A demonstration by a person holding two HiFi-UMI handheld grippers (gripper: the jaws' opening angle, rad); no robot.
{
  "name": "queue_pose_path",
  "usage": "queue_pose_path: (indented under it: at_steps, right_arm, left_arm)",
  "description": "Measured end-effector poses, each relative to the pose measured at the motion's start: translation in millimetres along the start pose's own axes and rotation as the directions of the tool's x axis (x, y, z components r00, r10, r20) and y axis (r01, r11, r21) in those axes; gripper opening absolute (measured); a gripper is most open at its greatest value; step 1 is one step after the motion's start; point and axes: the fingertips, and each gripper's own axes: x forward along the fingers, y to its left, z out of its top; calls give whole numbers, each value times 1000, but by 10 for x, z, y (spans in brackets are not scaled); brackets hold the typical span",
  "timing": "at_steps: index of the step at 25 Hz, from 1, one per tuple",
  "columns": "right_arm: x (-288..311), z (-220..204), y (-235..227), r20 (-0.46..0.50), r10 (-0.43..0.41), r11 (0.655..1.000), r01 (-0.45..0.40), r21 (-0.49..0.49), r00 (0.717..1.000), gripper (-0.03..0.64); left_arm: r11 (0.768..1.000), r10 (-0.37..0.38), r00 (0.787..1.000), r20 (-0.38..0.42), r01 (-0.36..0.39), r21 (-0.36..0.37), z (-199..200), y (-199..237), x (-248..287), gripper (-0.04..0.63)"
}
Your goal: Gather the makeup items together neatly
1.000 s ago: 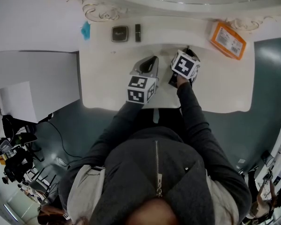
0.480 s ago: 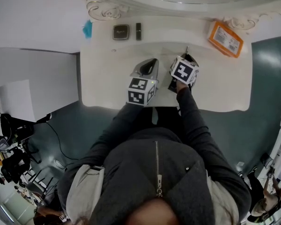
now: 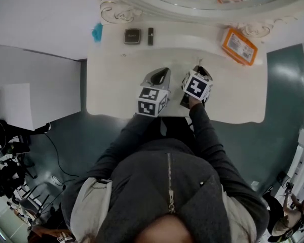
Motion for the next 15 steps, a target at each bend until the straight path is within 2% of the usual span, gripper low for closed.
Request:
queue_pose_path:
  at_steps: [15]
  right_arm:
    - [-310, 259, 137, 79, 88, 995, -85, -51, 993, 29]
  left_arm:
    - [1000, -13, 999, 40, 13, -10, 91, -147, -62, 9]
